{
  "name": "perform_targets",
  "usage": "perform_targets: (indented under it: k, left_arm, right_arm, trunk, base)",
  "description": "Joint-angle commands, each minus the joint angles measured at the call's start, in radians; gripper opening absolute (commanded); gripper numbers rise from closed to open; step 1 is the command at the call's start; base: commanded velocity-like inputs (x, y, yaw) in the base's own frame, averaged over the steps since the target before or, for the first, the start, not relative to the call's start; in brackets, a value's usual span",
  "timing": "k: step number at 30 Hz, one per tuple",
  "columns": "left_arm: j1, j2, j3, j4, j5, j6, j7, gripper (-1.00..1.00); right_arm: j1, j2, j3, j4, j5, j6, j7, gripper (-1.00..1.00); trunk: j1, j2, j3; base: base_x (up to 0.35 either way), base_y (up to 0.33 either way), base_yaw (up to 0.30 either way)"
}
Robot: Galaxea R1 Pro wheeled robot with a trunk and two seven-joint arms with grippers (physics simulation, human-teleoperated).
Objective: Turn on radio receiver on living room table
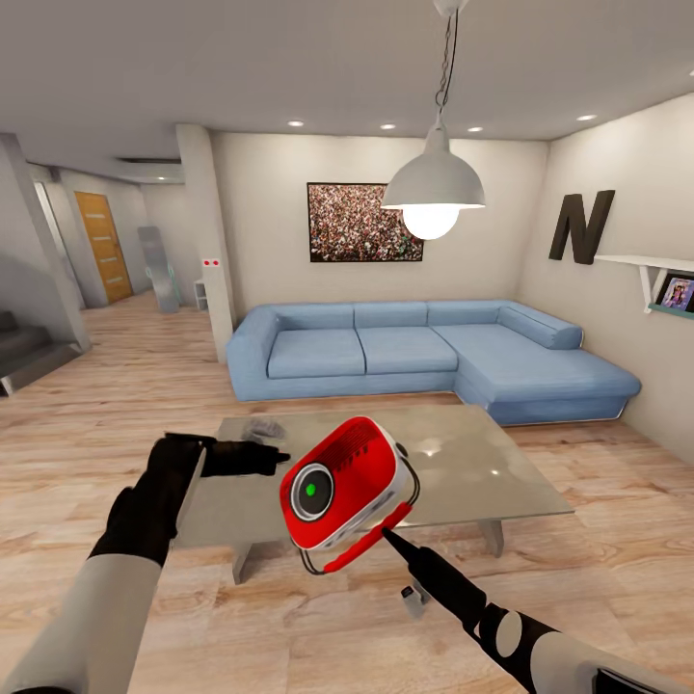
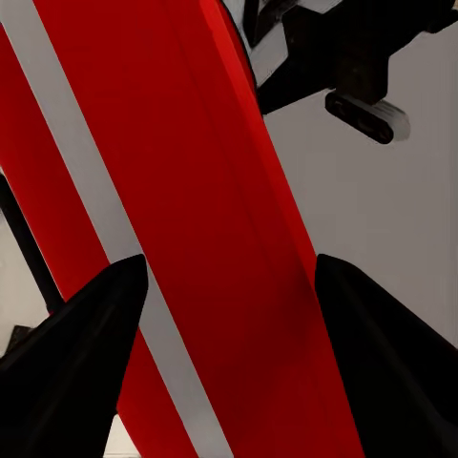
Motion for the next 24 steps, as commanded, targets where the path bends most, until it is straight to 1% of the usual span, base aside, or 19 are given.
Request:
perform_targets:
  k: [1, 4, 7, 9, 10, 11, 13, 14, 15, 16, 17, 18, 21, 22, 23, 24]
  left_arm:
    - [0.001, 0.006, 0.0, -0.014, 0.0, 0.006, -0.001, -1.0]
    - [0.004, 0.029, 0.001, -0.075, 0.001, 0.052, -0.002, -1.0]
    - [0.009, 0.05, 0.003, -0.136, 0.0, 0.085, -0.002, -1.0]
    - [0.012, 0.086, 0.028, -0.154, -0.001, 0.104, -0.002, -1.0]
    - [0.013, 0.103, 0.051, -0.155, 0.0, 0.107, -0.002, -1.0]
    - [0.015, 0.126, 0.103, -0.155, 0.0, 0.11, -0.001, -1.0]
    - [0.017, 0.143, 0.201, -0.147, -0.001, 0.108, 0.0, -1.0]
    - [0.019, 0.149, 0.271, -0.131, -0.002, 0.105, 0.003, -1.0]
    - [0.02, 0.153, 0.306, -0.113, -0.004, 0.102, 0.005, -1.0]
    - [0.021, 0.158, 0.333, -0.092, -0.005, 0.097, 0.006, -1.0]
    - [0.021, 0.166, 0.351, -0.071, -0.006, 0.089, 0.008, -1.0]
    - [0.022, 0.179, 0.367, -0.038, -0.007, 0.066, 0.01, -1.0]
    - [0.022, 0.21, 0.386, 0.031, -0.008, -0.003, 0.02, -1.0]
    - [0.022, 0.22, 0.395, 0.053, -0.008, -0.023, 0.03, -1.0]
    - [0.022, 0.23, 0.412, 0.082, -0.008, -0.048, 0.055, -1.0]
    - [0.022, 0.233, 0.424, 0.097, -0.008, -0.064, 0.077, -1.0]
  right_arm:
    - [0.0, 0.0, -0.011, 0.0, -0.001, -0.001, 0.0, -1.0]
    - [0.0, 0.0, -0.011, 0.001, -0.005, 0.0, 0.001, -1.0]
    - [0.0, -0.003, -0.013, 0.003, -0.009, 0.0, 0.002, -1.0]
    - [0.0, -0.006, -0.015, 0.004, -0.012, 0.0, 0.002, -1.0]
    - [0.0, -0.007, -0.016, 0.005, -0.014, 0.0, 0.002, -1.0]
    - [0.0, -0.009, -0.018, 0.007, -0.016, 0.0, 0.002, -1.0]
    - [0.0, -0.015, -0.021, 0.011, -0.018, -0.002, 0.008, -1.0]
    - [0.0, -0.02, -0.023, 0.013, -0.02, -0.009, 0.018, -1.0]
    - [0.0, -0.023, -0.023, 0.014, -0.023, -0.017, 0.027, -1.0]
    - [0.0, -0.025, -0.024, 0.014, -0.03, -0.027, 0.035, -1.0]
    - [0.0, -0.026, -0.025, 0.014, -0.04, -0.037, 0.04, -1.0]
    - [0.0, -0.032, -0.026, 0.014, -0.065, -0.048, 0.045, -1.0]
    - [-0.004, -0.049, -0.037, 0.013, -0.142, -0.069, 0.05, -1.0]
    - [-0.008, -0.053, -0.039, 0.012, -0.169, -0.081, 0.051, -1.0]
    - [-0.014, -0.058, -0.041, 0.011, -0.206, -0.103, 0.052, -1.0]
    - [-0.018, -0.06, -0.042, 0.01, -0.229, -0.117, 0.053, -1.0]
  trunk:
    - [0.0, 0.0, 0.0]
    - [0.0, 0.0, 0.0]
    - [0.0, 0.0, 0.0]
    - [0.0, 0.0, 0.0]
    - [0.0, 0.0, 0.0]
    - [0.0, 0.0, 0.0]
    - [0.0, 0.0, 0.0]
    - [0.0, 0.0, 0.0]
    - [0.0, 0.0, 0.0]
    - [0.0, 0.0, 0.0]
    - [0.0, 0.0, 0.0]
    - [0.0, 0.0, 0.0]
    - [0.0, 0.0, 0.0]
    - [0.0, 0.0, 0.0]
    - [0.0, 0.0, 0.0]
    - [0.0, 0.0, 0.0]
  base:
    - [0.0, 0.0, 0.0]
    - [0.0, 0.0, 0.0]
    - [0.0, 0.0, 0.0]
    - [0.0, 0.0, 0.0]
    - [0.0, 0.0, 0.0]
    - [0.0, 0.0, 0.0]
    - [0.0, 0.0, 0.0]
    - [0.0, 0.0, 0.0]
    - [0.0, 0.0, 0.0]
    - [0.0, 0.0, 0.0]
    - [0.0, 0.0, 0.0]
    - [0.0, 0.0, 0.0]
    - [0.0, 0.0, 0.0]
    - [0.0, 0.0, 0.0]
    - [0.0, 0.0, 0.0]
    - [0.0, 0.0, 0.0]
